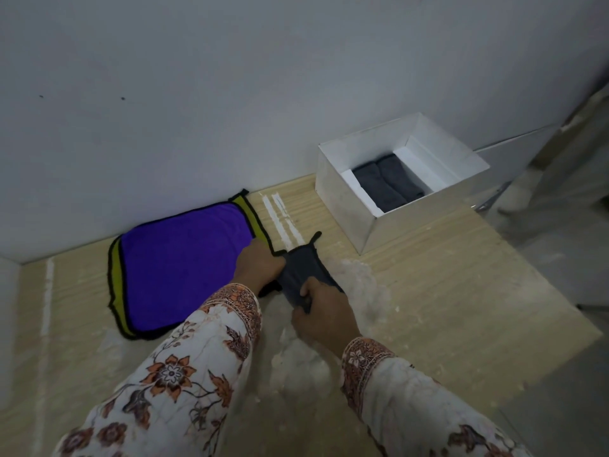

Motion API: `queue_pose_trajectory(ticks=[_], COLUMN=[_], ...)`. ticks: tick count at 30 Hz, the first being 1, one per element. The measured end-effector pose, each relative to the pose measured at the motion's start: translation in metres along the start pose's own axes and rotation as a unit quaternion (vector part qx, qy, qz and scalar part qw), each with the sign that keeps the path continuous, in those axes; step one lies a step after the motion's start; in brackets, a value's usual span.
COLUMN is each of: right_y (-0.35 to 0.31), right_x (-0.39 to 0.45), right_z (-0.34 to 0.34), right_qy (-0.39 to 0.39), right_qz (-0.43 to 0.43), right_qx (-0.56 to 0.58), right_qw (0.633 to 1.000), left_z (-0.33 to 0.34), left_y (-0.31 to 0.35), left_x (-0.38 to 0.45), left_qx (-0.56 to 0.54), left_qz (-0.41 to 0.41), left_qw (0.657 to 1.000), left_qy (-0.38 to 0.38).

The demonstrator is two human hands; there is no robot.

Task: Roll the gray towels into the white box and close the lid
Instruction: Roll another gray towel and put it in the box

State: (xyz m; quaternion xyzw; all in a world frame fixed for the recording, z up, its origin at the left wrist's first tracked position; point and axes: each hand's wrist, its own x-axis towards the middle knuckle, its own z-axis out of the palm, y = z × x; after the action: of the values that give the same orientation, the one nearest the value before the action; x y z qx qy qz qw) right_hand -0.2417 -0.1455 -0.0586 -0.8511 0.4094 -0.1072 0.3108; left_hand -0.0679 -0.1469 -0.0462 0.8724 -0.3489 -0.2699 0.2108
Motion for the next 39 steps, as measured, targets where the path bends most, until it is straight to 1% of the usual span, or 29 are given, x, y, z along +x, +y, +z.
queue_pose_trajectory(ticks=[3, 5, 8, 10, 11, 13, 15, 17, 18, 19, 21, 23, 25, 29, 33, 35, 39], right_y=[0.007, 0.014, 0.026, 0.034, 0.039, 0.045, 0.049, 0.050, 0.050, 0.048, 0.046, 0.043, 0.040, 0.037, 0.035, 0.031, 0.018], right_x=[0.001, 0.004, 0.010, 0.011, 0.011, 0.011, 0.012, 0.015, 0.017, 0.019, 0.024, 0.031, 0.037, 0.041, 0.041, 0.044, 0.052], right_z=[-0.010, -0.018, -0.027, -0.031, -0.032, -0.032, -0.030, -0.028, -0.027, -0.027, -0.025, -0.024, -0.023, -0.027, -0.035, -0.041, -0.059], right_qy=[0.030, 0.045, 0.068, 0.078, 0.081, 0.081, 0.080, 0.086, 0.088, 0.084, 0.051, -0.003, -0.046, -0.085, -0.141, -0.164, -0.184], right_qz=[0.028, 0.048, 0.084, 0.111, 0.122, 0.137, 0.139, 0.130, 0.124, 0.121, 0.132, 0.156, 0.161, 0.142, 0.126, 0.115, 0.060], right_qx=[0.068, 0.082, 0.098, 0.096, 0.090, 0.067, 0.042, 0.028, 0.026, 0.026, 0.034, 0.037, 0.030, 0.021, 0.054, 0.051, 0.081], right_qw=[0.997, 0.994, 0.989, 0.986, 0.985, 0.985, 0.986, 0.987, 0.988, 0.989, 0.989, 0.987, 0.985, 0.986, 0.981, 0.978, 0.978], left_z=[-0.002, 0.000, 0.008, 0.014, 0.018, 0.023, 0.028, 0.030, 0.030, 0.031, 0.034, 0.036, 0.036, 0.032, 0.020, 0.012, -0.011], left_y=[0.007, 0.016, 0.030, 0.038, 0.040, 0.040, 0.034, 0.028, 0.026, 0.025, 0.025, 0.026, 0.025, 0.018, 0.012, 0.011, 0.017], left_x=[0.003, 0.004, 0.006, 0.008, 0.009, 0.008, 0.008, 0.010, 0.010, 0.011, 0.011, 0.010, 0.010, 0.006, -0.003, -0.006, -0.017], left_qx=[-0.043, -0.079, -0.176, -0.204, -0.211, -0.192, -0.117, -0.021, -0.003, -0.009, -0.028, -0.012, -0.010, -0.050, -0.139, -0.171, -0.218], left_qz=[-0.023, -0.023, -0.021, -0.018, -0.004, 0.042, 0.078, 0.067, 0.046, 0.028, 0.016, 0.021, 0.011, 0.006, -0.024, -0.014, -0.003], left_qw=[0.999, 0.996, 0.984, 0.979, 0.977, 0.980, 0.990, 0.997, 0.998, 0.999, 0.999, 0.999, 0.999, 0.997, 0.987, 0.982, 0.971], left_qy=[0.024, 0.028, 0.008, -0.013, -0.027, -0.041, -0.002, 0.045, 0.045, 0.030, -0.008, -0.025, -0.036, -0.057, -0.071, -0.078, -0.097])
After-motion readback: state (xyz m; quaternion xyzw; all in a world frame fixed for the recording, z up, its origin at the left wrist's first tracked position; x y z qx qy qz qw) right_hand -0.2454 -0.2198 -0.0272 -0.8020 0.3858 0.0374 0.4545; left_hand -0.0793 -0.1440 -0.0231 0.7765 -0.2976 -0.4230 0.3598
